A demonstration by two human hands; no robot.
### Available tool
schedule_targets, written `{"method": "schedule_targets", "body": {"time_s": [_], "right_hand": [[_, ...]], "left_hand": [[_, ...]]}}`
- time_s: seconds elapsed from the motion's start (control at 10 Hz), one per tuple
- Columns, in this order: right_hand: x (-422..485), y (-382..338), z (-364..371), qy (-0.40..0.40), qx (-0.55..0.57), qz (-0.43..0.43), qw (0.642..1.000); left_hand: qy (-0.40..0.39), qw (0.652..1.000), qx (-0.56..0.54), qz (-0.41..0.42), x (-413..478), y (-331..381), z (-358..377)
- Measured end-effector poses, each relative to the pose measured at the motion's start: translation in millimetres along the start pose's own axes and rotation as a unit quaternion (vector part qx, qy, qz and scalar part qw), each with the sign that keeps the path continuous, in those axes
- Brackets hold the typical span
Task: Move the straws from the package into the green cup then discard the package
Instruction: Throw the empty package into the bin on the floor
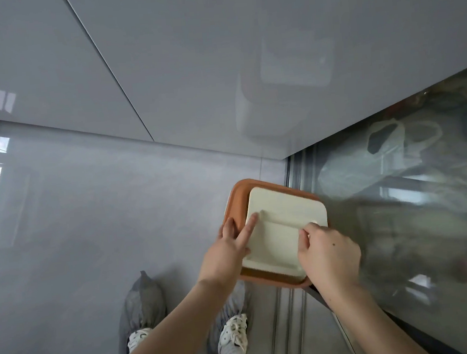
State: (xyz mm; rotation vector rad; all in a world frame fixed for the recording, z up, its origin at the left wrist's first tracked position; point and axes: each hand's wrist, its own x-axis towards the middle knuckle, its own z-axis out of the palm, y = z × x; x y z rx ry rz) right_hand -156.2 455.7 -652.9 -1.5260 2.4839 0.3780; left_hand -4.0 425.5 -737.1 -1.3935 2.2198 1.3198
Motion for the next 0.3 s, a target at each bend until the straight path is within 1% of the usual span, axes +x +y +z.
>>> {"method": "schedule_targets", "body": {"time_s": [0.1, 0.2, 0.3], "right_hand": [[7.2, -1.6, -6.0, -0.016, -0.006, -0.013, 1.0], [14.6, -6.8, -16.4, 0.003, 0.005, -0.039, 0.999], [18.3, -18.1, -44.9, 0.01, 0.017, -0.032, 0.999]], "left_hand": [[-0.004, 0.999, 0.02, -0.037, 3.9, 3.2, -13.2], [-0.015, 0.998, 0.044, -0.048, 0.1, 4.5, -35.6], [-0.021, 0.997, 0.05, -0.058, -14.3, 4.2, -65.4]]}}
